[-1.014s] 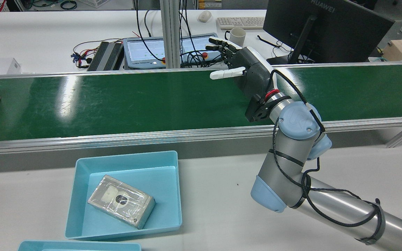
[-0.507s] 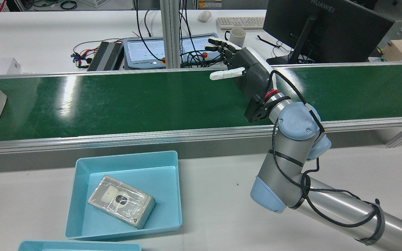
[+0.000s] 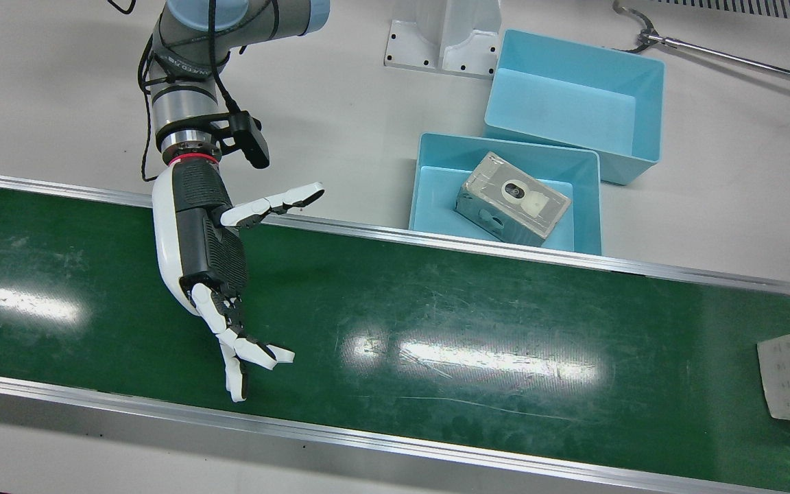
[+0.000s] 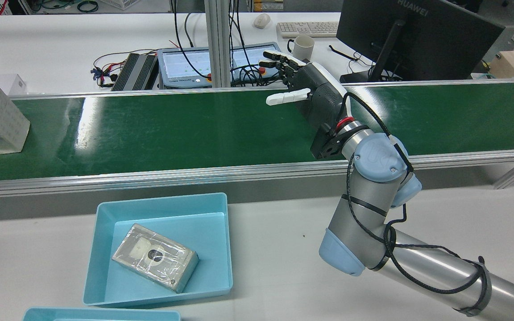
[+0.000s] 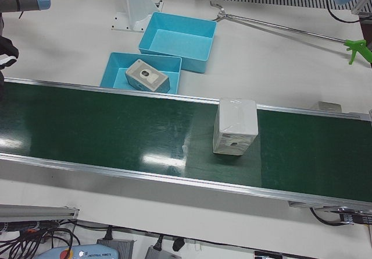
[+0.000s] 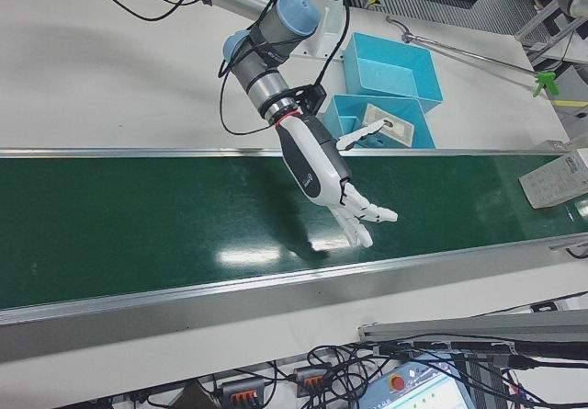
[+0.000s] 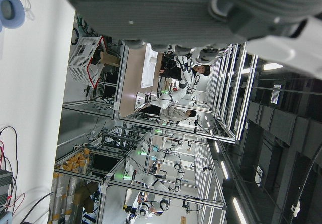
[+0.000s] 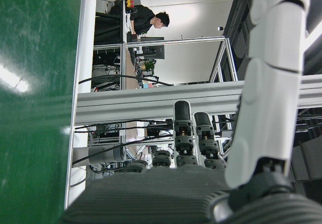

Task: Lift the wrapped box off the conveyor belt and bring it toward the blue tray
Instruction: 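Lower the open right hand toward the belt surface in the box's path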

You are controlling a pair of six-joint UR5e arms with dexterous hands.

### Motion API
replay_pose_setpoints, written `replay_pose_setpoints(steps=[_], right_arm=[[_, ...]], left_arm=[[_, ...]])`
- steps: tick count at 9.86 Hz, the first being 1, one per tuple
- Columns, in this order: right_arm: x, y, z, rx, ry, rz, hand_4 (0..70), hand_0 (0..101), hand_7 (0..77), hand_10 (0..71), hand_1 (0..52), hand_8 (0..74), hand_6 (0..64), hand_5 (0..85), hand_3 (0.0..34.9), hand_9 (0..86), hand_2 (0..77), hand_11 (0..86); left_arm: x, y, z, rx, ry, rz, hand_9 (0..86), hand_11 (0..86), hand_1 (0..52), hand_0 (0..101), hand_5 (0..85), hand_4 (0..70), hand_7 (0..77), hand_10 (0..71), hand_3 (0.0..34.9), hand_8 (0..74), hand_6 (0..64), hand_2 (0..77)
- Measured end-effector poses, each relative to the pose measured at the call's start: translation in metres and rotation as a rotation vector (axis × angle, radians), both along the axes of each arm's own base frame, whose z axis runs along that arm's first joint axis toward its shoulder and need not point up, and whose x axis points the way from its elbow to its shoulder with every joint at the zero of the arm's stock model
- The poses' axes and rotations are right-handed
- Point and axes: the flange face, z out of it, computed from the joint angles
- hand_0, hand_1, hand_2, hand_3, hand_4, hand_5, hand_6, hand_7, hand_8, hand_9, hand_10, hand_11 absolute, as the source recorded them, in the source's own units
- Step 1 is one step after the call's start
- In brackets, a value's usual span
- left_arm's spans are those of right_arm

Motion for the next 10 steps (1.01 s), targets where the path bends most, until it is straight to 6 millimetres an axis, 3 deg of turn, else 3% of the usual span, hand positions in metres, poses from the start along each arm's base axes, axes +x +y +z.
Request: replay_pose_setpoints(steps=[10], right_arm=[[-0.016,0.010,-0.003,0.007,-0.007,-0.026,14.2,47,26.2,0.5,10.9,2.7,9.3,16.4,0.0,5.4,5.5,1.1]], left_arm=[[0.000,0.000,0.000,0.000,0.000,0.000,0.5,0.5,0.0,0,1.1,0.0,0.5,0.0,0.0,0.5,0.5,1.1]])
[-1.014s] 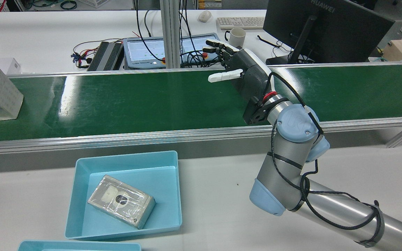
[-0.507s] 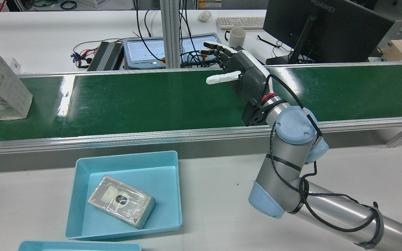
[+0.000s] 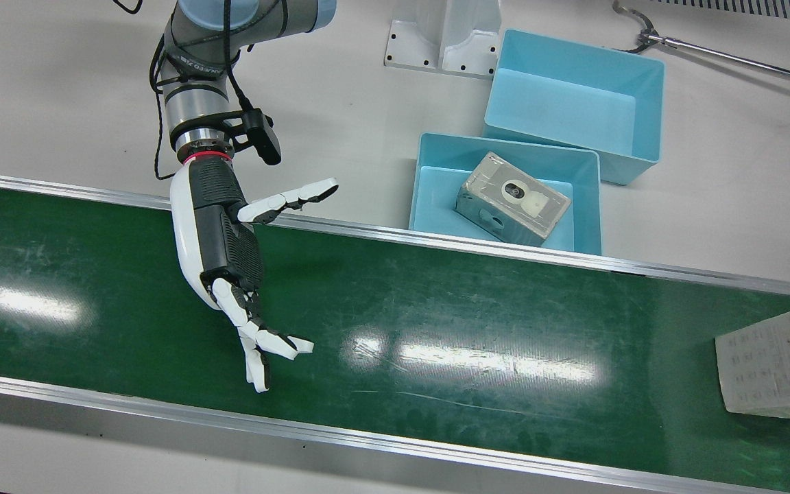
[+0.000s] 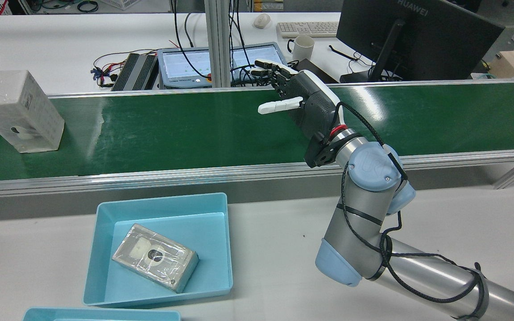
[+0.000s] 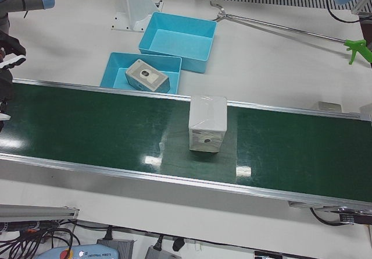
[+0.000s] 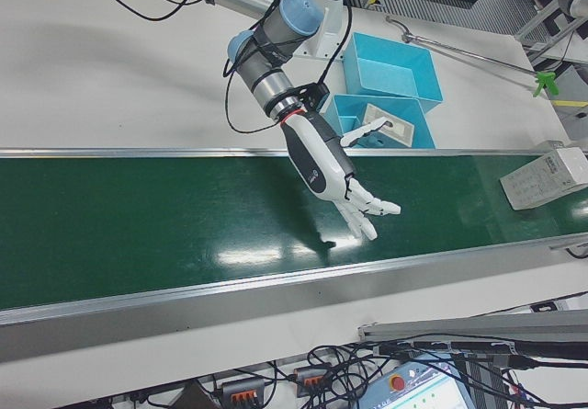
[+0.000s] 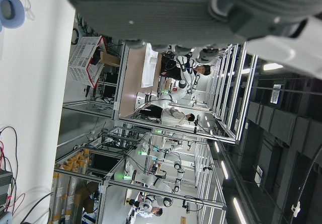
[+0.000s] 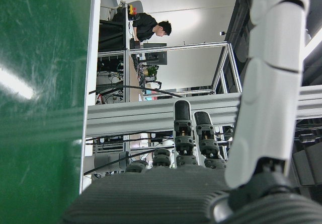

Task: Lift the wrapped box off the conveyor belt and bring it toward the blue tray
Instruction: 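Lower the open right hand toward the belt surface in the box's path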

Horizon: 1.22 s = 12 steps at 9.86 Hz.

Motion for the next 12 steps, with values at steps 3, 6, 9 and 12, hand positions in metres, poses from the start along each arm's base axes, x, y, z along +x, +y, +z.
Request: replay_pose_setpoints(steps=[3,6,9,12], right_arm=[[-0.003,0.000,-0.003,0.004,-0.001,-0.002,14.2,47,26.2,0.5,13.1,2.7,9.3,16.4,0.0,5.4,7.1,1.1],[-0.014,-0.007,-0.015,0.030,-0.025,-0.008,15.3,47,27.8,0.5,13.1,2.7,9.8,16.9,0.0,7.1,9.3,1.1],[-0.029,-0.015,-0.012,0.071,-0.053,-0.024,18.0,48,31.1,0.0,14.2,0.0,12.0,18.0,0.0,7.1,10.9,1.6],[-0.027,-0.012,-0.025,0.057,-0.003,-0.031,16.9,49,28.4,0.0,16.4,2.7,10.9,19.1,0.0,4.9,9.3,1.1]], left_arm=[[0.000,0.000,0.000,0.000,0.000,0.000,0.5,0.5,0.0,0,1.1,0.0,0.5,0.5,0.0,0.5,0.5,0.5],[0.000,0.000,0.000,0.000,0.000,0.000,0.5,0.5,0.0,0,0.5,0.0,0.5,0.5,0.0,0.5,0.5,0.5],[0.000,0.000,0.000,0.000,0.000,0.000,0.5,0.5,0.0,0,1.1,0.0,0.5,0.5,0.0,0.5,0.5,0.5],[0.000,0.000,0.000,0.000,0.000,0.000,0.5,0.5,0.0,0,1.1,0.0,0.5,0.5,0.0,0.5,0.5,0.5]])
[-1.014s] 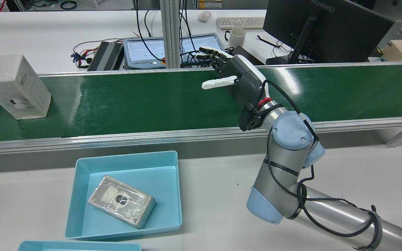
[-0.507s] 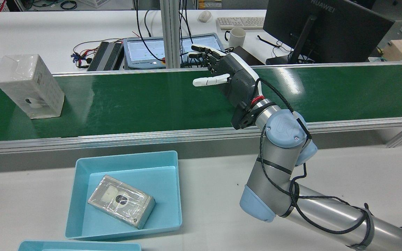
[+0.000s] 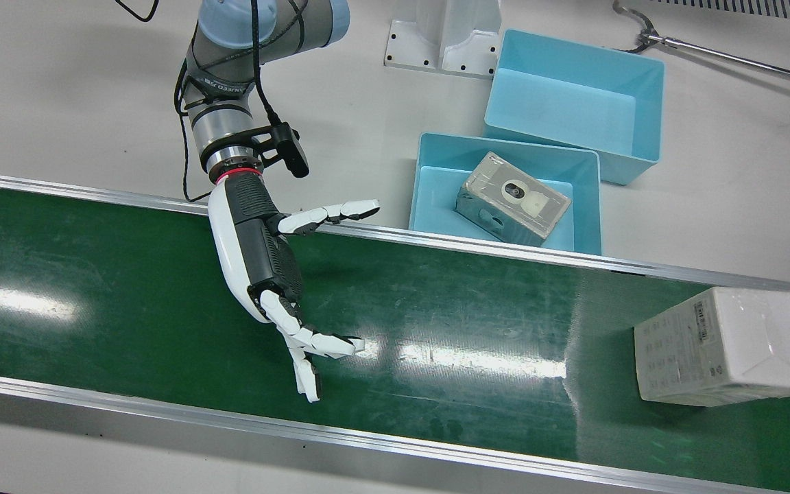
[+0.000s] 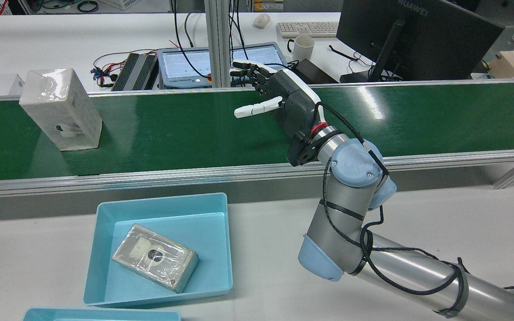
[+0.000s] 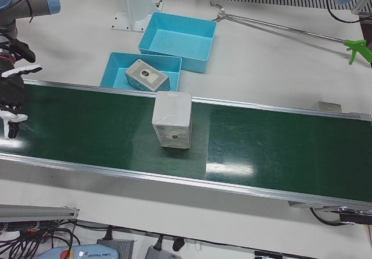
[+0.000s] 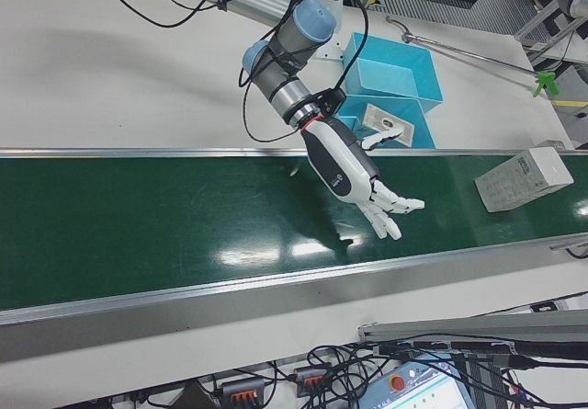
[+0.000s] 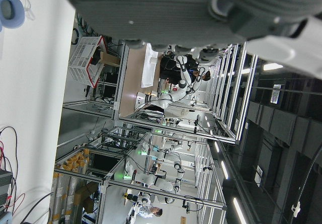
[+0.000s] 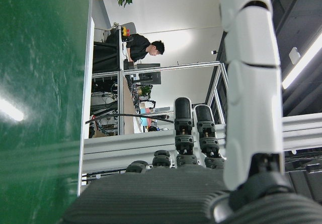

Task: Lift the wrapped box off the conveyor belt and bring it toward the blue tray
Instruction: 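Lower the open right hand toward the belt surface in the box's path, then hold the right hand in place as the wrapped white box arrives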

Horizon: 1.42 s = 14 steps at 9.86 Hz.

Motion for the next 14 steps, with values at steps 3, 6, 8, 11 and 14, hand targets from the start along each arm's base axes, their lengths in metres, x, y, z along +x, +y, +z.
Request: replay_pose_setpoints(steps=[3,6,8,11,14], right_arm=[[0.0074,0.0021,-0.0125,-0.003,0.053,0.016,14.2,50,26.2,0.0,16.9,1.6,9.8,19.1,0.0,4.4,9.8,1.1],[0.0074,-0.0013,-0.0117,-0.003,0.042,0.019,11.5,48,22.4,0.0,12.5,0.5,8.2,15.3,0.0,2.7,6.0,1.1],[0.0060,-0.0029,-0.0100,-0.003,0.037,0.018,10.4,48,21.8,0.0,9.3,0.5,8.2,15.3,0.0,2.7,4.9,1.1],[0.0037,-0.0050,-0.0047,-0.014,0.036,0.015,10.4,47,18.0,0.0,11.5,0.5,6.5,14.2,0.0,2.7,4.4,1.1],[0.0023,-0.0064,-0.0039,-0.017,0.036,0.015,10.4,47,18.5,0.0,11.5,0.5,6.5,14.2,0.0,2.7,6.0,1.1]], left_arm=[[0.0000,0.0000,0.0000,0.000,0.000,0.000,0.5,0.5,0.0,0,1.1,0.0,0.5,0.0,0.0,0.5,0.5,1.1],[0.0000,0.0000,0.0000,0.000,0.000,0.000,0.5,0.5,0.0,0,1.1,0.0,0.5,0.5,0.0,0.5,0.5,1.1],[0.0000,0.0000,0.0000,0.000,0.000,0.000,0.5,0.5,0.0,0,1.1,0.0,0.5,0.5,0.0,0.5,0.5,1.1],[0.0000,0.0000,0.0000,0.000,0.000,0.000,0.5,0.5,0.0,0,0.5,0.0,0.5,0.0,0.0,0.5,0.5,1.1],[0.0000,0.0000,0.0000,0.000,0.000,0.000,0.5,0.5,0.0,0,1.1,0.0,0.5,0.5,0.0,0.5,0.5,1.1]])
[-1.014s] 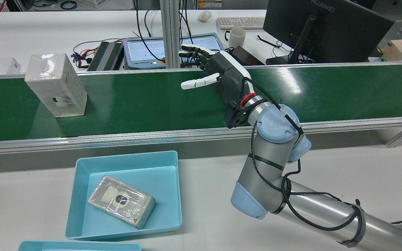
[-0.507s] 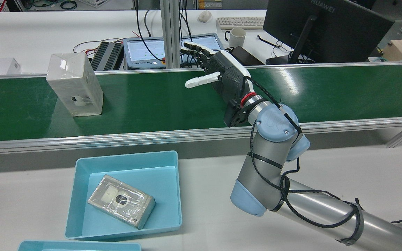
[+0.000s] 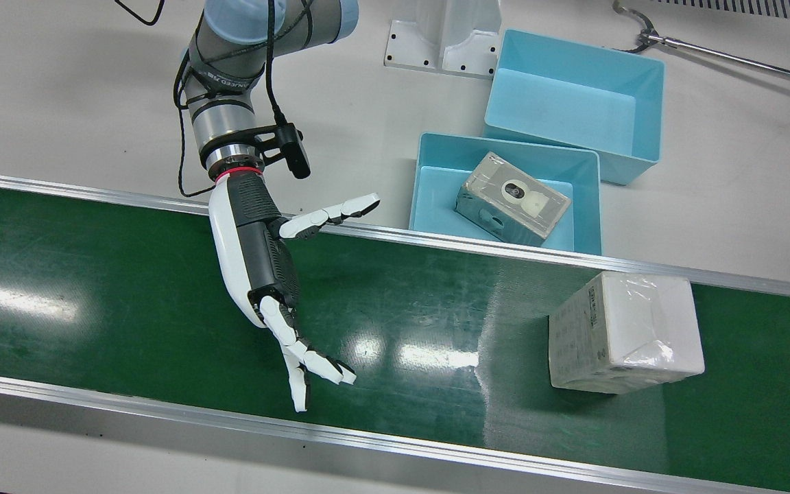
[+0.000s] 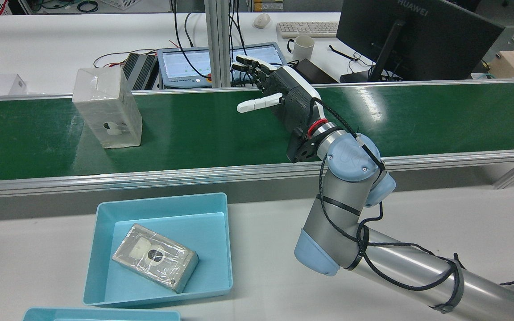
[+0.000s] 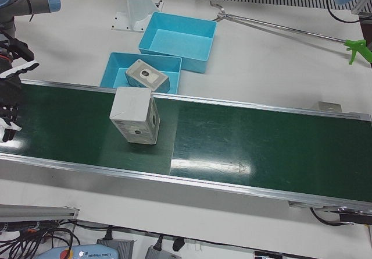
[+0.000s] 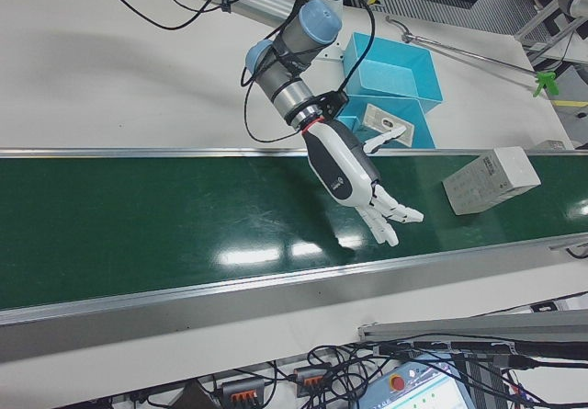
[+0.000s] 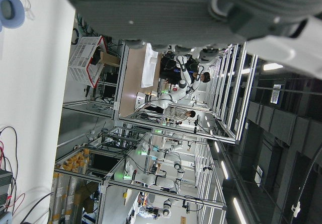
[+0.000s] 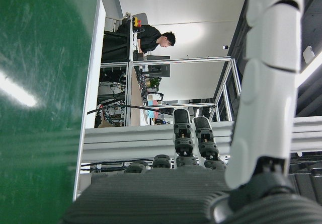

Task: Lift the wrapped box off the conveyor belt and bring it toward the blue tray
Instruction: 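Hold the right hand in place as the wrapped white box arrives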

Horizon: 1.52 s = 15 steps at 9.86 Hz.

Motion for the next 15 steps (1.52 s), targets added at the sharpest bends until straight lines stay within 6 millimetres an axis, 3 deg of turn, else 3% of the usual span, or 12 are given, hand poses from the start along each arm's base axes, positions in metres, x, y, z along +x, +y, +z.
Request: replay_pose_setpoints(steps=[10,13,15], right_arm=[[-0.009,-0.004,-0.005,0.017,-0.013,-0.006,13.1,47,21.8,0.0,10.9,1.6,7.1,14.7,0.0,2.7,7.1,1.1],[-0.018,-0.006,0.000,0.007,0.003,-0.012,10.4,47,20.2,0.0,12.0,1.6,7.1,14.2,0.0,2.7,7.6,1.1],[-0.021,-0.004,0.001,0.005,0.006,-0.016,9.3,47,19.6,0.0,12.0,1.6,7.1,14.2,1.8,2.7,7.6,1.1]], left_arm=[[0.000,0.000,0.000,0.000,0.000,0.000,0.5,0.5,0.0,0,1.1,0.0,0.5,0.0,0.0,0.5,0.5,1.1],[0.000,0.000,0.000,0.000,0.000,0.000,0.5,0.5,0.0,0,0.5,0.0,0.5,0.5,0.0,0.5,0.5,0.5],[0.000,0.000,0.000,0.000,0.000,0.000,0.5,0.5,0.0,0,0.5,0.0,0.5,0.0,0.0,0.5,0.5,0.5]])
